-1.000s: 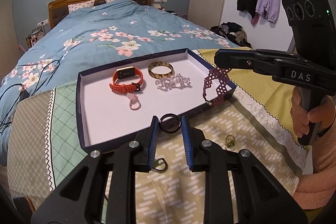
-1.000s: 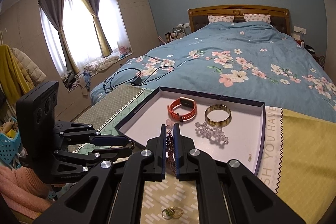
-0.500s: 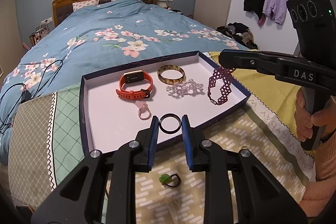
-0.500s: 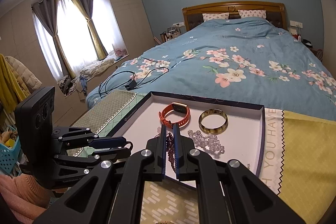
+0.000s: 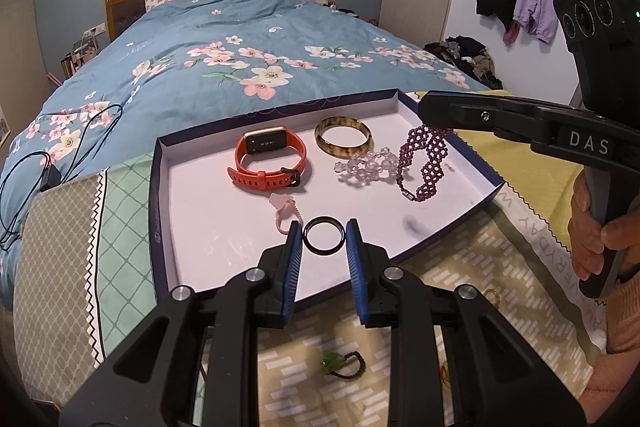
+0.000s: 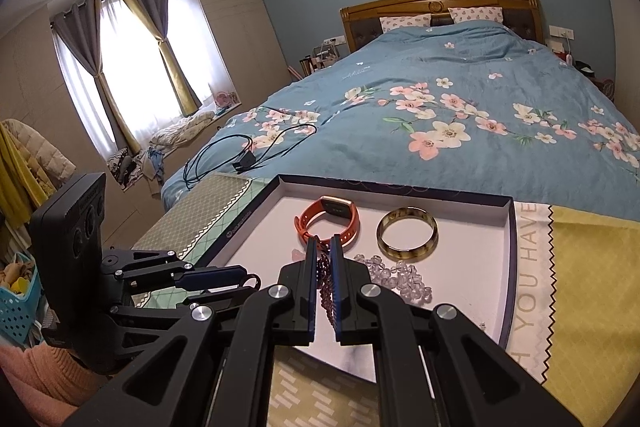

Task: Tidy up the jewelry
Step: 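Release the dark red bracelet in the box with the right tool while the left carries the black ring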

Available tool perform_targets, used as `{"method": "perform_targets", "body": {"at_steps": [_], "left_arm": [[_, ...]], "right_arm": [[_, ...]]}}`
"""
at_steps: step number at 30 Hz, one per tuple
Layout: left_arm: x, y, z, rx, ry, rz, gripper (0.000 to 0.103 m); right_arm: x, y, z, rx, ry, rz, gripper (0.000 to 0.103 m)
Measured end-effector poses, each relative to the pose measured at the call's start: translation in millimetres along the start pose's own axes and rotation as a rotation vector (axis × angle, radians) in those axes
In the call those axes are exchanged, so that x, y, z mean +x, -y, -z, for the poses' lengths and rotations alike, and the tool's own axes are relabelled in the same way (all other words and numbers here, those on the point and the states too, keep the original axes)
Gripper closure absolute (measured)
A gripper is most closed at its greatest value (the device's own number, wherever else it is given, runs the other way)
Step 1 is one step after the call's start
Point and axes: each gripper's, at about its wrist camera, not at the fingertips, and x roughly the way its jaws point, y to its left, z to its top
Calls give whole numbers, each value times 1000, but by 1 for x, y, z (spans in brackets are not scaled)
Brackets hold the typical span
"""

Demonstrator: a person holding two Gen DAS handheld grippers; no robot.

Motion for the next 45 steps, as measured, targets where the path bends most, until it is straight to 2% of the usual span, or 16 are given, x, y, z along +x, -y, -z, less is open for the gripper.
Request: {"method": "perform_targets", "body": {"at_steps": [17,27,33,40,45], "left_arm": [[23,-7,-2,-25,-34,-27,80],[41,-15,1,-39,-80,-53,80],[49,-17,1,-58,-97,-33,80],[47,-19,1,-68,-88,-45,78],[28,-14,0,-46,-34,-77,73]], "right_arm": [[22,9,4,52,-34,-2,98],[27,24,9,95,-52,37,98],[30,32,13,119,-68,67,98],[32,38,17,128,-94,92,96],[27,38,20,129,-97,103,95]]}}
